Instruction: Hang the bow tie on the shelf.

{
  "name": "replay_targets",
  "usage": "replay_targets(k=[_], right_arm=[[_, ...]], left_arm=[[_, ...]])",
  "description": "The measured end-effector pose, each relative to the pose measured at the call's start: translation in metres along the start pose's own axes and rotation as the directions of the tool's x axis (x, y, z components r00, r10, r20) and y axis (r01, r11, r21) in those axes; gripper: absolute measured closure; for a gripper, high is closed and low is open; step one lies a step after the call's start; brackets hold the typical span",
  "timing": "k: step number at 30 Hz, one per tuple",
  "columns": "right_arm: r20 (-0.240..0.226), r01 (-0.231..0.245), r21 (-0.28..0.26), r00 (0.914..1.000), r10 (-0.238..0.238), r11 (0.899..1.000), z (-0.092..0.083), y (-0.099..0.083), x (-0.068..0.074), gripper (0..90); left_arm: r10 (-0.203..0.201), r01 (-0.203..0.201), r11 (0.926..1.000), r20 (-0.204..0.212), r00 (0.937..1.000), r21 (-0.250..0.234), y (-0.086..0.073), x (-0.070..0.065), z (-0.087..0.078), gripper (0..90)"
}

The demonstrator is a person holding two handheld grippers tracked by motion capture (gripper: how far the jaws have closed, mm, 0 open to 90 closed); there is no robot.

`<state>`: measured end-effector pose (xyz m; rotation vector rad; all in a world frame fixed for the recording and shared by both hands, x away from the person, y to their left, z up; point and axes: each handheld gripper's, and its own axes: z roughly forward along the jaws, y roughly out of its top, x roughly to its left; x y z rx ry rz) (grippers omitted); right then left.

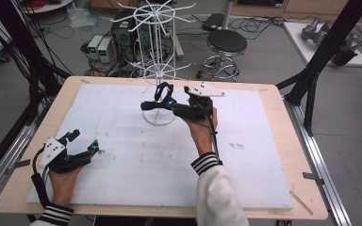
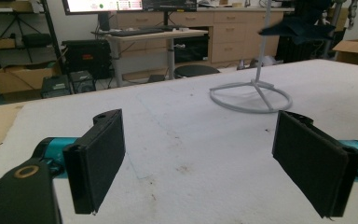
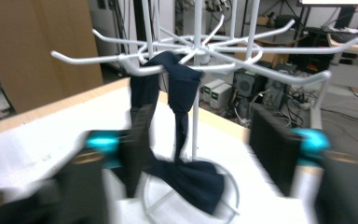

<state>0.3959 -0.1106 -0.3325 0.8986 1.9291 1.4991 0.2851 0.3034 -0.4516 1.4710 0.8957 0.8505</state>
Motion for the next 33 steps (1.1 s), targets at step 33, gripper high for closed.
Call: replay_targets(k=[33], right_arm=[[0.226,0.008,-0.251,0.9728,0.050,0.968,-0.186,-0.160,-0.041,10.9]], left_arm=[[-0.016,0.015,0.9986,-0.008,0.9998,-0.052,-0.001,-0.002,-0.004,17.0]])
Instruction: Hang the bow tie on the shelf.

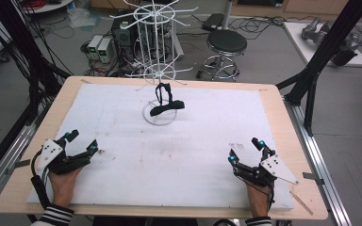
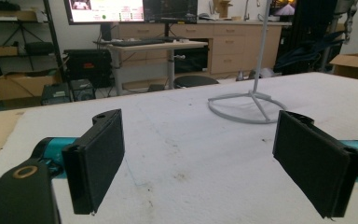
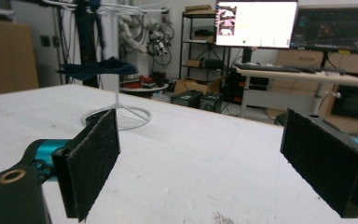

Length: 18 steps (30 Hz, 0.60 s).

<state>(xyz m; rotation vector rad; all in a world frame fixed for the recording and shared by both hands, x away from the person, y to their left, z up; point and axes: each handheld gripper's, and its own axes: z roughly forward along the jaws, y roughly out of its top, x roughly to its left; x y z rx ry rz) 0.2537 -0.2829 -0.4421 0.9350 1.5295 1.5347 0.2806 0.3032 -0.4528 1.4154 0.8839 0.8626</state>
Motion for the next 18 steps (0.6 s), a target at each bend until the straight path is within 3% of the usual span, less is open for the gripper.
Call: replay_targets(k=[2,11,18], right_arm=[[0.006,-0.029,0.007,0.9996,0.029,1.000,0.004,-0.007,-0.003,10.9],[0.001,-0.036,0.041,0.9993,0.036,0.999,0.011,-0.012,-0.004,10.9],[-0.001,-0.013,0.046,0.9999,0.013,0.999,0.012,-0.012,-0.002,10.9]], left_arm=[[0.003,-0.003,1.0000,0.002,1.0000,-0.003,0.000,-0.002,0.000,17.0],[0.012,-0.012,0.9998,0.000,0.9999,-0.016,-0.001,-0.004,-0.002,17.0],[0.005,-0.005,1.0000,0.002,1.0000,-0.008,-0.001,-0.003,-0.001,17.0]])
